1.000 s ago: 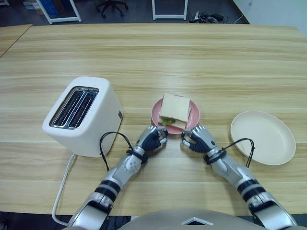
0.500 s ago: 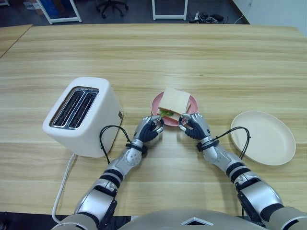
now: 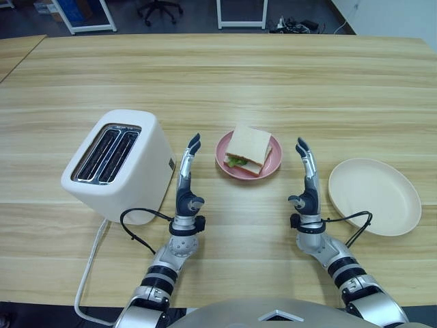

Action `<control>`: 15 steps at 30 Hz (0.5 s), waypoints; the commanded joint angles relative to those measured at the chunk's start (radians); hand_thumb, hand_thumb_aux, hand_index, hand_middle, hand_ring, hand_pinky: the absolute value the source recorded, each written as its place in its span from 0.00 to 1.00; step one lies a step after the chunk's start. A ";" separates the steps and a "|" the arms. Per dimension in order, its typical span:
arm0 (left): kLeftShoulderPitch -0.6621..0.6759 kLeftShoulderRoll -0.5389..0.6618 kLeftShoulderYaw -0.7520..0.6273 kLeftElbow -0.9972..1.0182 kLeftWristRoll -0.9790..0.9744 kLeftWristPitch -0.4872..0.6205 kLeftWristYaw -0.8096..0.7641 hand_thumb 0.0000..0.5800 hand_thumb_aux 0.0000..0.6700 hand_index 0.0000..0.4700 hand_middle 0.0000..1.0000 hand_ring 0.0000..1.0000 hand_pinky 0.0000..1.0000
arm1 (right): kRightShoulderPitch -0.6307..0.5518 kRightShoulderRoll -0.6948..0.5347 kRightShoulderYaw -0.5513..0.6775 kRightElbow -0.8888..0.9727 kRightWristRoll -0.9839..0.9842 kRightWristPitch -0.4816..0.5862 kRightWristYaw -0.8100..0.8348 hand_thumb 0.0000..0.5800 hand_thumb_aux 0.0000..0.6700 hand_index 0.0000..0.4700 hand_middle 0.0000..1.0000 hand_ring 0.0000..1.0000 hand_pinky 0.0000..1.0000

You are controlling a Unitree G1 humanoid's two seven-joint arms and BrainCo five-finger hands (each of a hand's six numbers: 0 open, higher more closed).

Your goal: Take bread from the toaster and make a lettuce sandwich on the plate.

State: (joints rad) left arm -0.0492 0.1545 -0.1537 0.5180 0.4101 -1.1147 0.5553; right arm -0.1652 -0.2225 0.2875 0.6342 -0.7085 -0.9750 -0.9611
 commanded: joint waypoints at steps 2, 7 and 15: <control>0.106 -0.044 -0.004 0.008 -0.054 0.045 -0.066 0.00 0.00 0.00 0.00 0.00 0.00 | 0.052 0.001 -0.036 -0.009 0.041 -0.029 0.020 0.00 0.00 0.00 0.00 0.00 0.00; 0.136 -0.062 0.021 -0.034 -0.055 0.055 -0.091 0.00 0.00 0.00 0.00 0.00 0.00 | 0.084 0.006 -0.053 -0.039 0.063 -0.057 0.061 0.00 0.00 0.00 0.00 0.00 0.00; 0.151 -0.096 0.065 -0.068 0.009 0.053 -0.061 0.00 0.00 0.00 0.00 0.00 0.00 | 0.132 0.012 -0.082 -0.096 0.095 -0.053 0.147 0.00 0.00 0.00 0.00 0.00 0.00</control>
State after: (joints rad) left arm 0.0443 0.0785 -0.0854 0.4079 0.4086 -1.0679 0.4968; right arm -0.0723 -0.2209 0.2141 0.5267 -0.6357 -1.0360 -0.8350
